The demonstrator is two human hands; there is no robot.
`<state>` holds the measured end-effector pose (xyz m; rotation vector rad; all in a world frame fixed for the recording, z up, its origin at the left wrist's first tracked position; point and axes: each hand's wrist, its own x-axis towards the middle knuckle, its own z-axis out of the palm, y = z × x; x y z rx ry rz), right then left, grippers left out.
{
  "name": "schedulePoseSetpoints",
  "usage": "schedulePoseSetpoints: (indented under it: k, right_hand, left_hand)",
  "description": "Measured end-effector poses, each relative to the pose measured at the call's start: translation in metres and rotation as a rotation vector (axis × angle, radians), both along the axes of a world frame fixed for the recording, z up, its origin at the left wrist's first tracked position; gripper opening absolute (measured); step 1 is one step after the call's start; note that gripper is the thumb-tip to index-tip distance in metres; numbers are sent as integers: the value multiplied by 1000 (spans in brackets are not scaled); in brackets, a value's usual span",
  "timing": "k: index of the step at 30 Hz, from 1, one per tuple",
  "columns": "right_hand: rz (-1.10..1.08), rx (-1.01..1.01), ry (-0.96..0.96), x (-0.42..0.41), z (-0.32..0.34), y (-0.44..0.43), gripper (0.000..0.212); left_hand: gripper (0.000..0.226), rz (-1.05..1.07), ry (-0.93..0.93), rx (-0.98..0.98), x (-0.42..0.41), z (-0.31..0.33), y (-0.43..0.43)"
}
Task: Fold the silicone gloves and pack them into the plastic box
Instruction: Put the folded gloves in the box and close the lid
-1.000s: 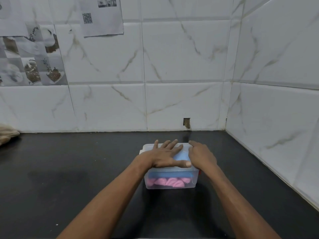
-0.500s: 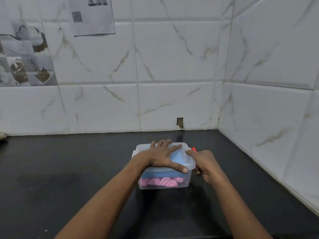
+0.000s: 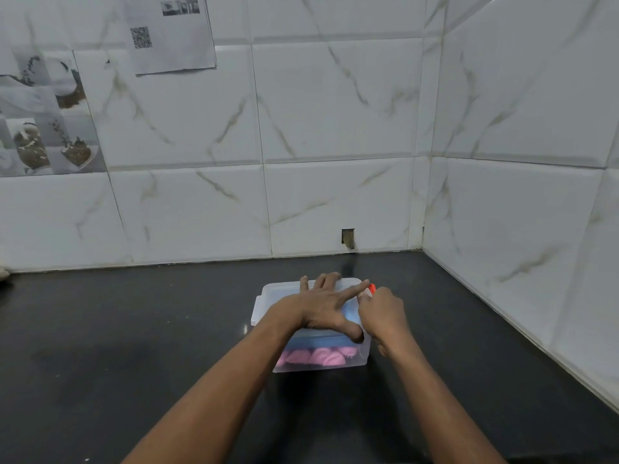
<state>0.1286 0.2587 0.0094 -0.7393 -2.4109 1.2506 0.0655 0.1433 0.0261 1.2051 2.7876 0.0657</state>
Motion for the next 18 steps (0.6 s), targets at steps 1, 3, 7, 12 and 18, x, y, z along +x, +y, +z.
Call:
schedulePoseSetpoints:
  k: [1,3,7,12,18]
  right_hand:
    - [-3,5,-3,0,0,0,37]
    - [-8,17,-4,-1,0,0,36]
    - [-16,20,2,0,0,0,35]
    - [-12,98,-17,-3,1,-5,30]
    - [50,203,-87,-1,7,-5,32]
  left_hand:
    - [104,0,1,7,0,-1,0]
    - [104,-1,3,15,0,-1,0]
    - [103,9,15,25,1,-2,-1]
    - [104,7,7,18,0,-1,0]
    - [118,-9,-25,84,4,2,-3]
